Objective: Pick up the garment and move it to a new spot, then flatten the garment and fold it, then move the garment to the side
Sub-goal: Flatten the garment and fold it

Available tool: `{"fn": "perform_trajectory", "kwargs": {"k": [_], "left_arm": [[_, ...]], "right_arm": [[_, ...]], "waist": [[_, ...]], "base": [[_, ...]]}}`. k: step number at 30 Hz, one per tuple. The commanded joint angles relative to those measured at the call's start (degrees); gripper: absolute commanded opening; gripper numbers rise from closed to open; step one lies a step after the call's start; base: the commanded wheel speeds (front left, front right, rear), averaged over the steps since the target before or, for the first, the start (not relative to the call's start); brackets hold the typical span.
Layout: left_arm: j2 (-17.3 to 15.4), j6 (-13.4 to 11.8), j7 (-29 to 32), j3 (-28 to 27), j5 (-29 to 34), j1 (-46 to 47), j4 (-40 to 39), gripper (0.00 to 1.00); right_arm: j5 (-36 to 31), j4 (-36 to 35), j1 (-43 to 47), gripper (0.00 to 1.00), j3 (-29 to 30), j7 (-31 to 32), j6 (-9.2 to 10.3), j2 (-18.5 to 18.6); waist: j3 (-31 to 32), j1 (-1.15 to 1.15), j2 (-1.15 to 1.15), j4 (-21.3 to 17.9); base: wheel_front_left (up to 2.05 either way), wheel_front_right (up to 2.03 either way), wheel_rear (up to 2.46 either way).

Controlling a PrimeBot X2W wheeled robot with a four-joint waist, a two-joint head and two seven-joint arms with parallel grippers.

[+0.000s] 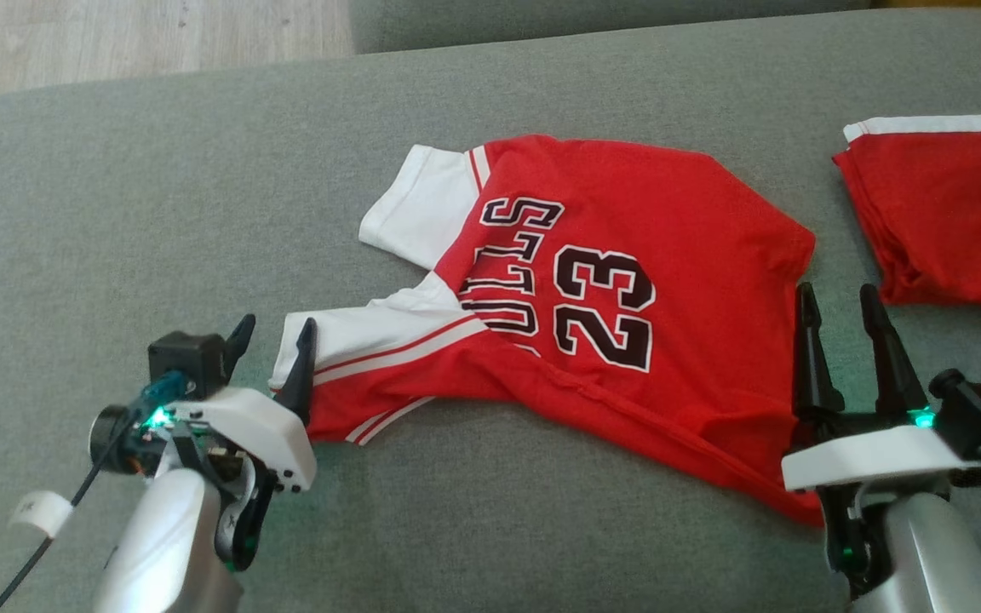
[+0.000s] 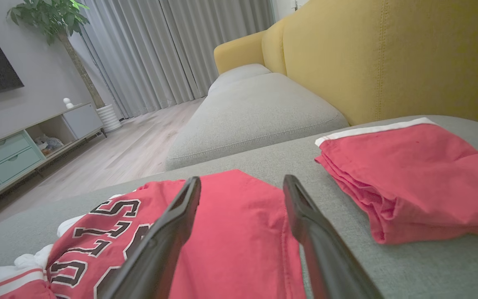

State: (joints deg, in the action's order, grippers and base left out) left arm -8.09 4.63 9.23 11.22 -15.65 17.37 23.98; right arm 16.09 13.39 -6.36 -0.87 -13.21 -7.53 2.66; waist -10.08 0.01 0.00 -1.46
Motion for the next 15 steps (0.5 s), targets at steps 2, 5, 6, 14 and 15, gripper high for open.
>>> {"fn": "perform_trajectory", "kwargs": {"k": [2,5,6,14,15], "left_arm": [[-1.04,0.45,0.73,-1.55,-1.22,1.86,-2.15,1.0],[-0.86,1.1,2.6,-0.61,-2.47,1.23,-2.91,1.0],[-0.78,1.28,3.33,-0.38,-3.05,1.0,-3.14,1.0],[-1.91,1.92,5.28,1.09,-4.64,0.69,-6.03,0.0],[-2.17,1.74,3.84,0.93,-4.16,1.1,-6.69,0.0]], "right_arm": [[0.4,-1.12,-1.97,1.0,-1.32,-1.09,0.04,0.22],[0.3,-0.35,-2.18,1.0,-0.93,-1.25,0.04,0.22],[0.29,-0.13,-2.26,1.0,-0.85,-1.29,0.04,0.22],[0.47,0.71,-2.94,1.0,-1.24,-1.54,0.04,0.22],[0.44,0.8,-3.01,1.0,-1.21,-1.56,0.04,0.22]], "waist": [[0.22,-0.01,0.0,-0.06],[0.63,-0.01,0.0,-0.06],[0.75,-0.01,0.0,-0.06],[1.02,-0.01,0.0,-0.14],[1.07,-0.01,0.0,-0.12]], "base": [[0.0,0.0,0.0],[0.0,0.0,0.0],[0.0,0.0,0.0],[0.0,0.0,0.0],[0.0,0.0,0.0]]}}
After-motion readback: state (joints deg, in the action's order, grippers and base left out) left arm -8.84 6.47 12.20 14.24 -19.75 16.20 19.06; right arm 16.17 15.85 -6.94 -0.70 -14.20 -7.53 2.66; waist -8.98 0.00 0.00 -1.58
